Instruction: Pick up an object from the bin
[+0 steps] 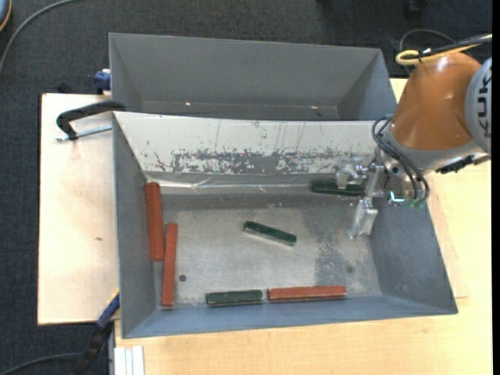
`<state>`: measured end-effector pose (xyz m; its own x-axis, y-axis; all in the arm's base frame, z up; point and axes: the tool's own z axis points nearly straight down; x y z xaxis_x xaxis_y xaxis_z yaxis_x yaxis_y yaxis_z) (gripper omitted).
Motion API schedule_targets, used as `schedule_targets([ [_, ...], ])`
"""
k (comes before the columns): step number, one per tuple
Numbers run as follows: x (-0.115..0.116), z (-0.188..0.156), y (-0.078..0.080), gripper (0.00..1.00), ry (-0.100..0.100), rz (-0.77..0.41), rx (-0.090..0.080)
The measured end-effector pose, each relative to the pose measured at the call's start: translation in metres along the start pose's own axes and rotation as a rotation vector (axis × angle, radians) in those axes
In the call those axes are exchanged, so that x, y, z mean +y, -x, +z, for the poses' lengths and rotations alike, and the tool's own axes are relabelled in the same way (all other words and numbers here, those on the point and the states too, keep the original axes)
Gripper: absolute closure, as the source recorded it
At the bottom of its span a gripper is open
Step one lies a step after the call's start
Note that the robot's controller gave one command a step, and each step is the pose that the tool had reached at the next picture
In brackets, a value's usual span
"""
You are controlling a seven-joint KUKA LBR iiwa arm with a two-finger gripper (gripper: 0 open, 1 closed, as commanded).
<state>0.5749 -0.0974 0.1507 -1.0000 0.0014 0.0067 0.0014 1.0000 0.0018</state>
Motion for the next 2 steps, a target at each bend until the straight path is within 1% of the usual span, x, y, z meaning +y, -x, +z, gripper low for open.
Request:
schedule_targets([
  [1, 0.0762, 0.0835, -0.0033, 0.0, 0.004, -0.063, -0.001],
  [2, 0.0723, 0.0799, -0.001, 1.0, -0.001, -0.059, -0.008],
])
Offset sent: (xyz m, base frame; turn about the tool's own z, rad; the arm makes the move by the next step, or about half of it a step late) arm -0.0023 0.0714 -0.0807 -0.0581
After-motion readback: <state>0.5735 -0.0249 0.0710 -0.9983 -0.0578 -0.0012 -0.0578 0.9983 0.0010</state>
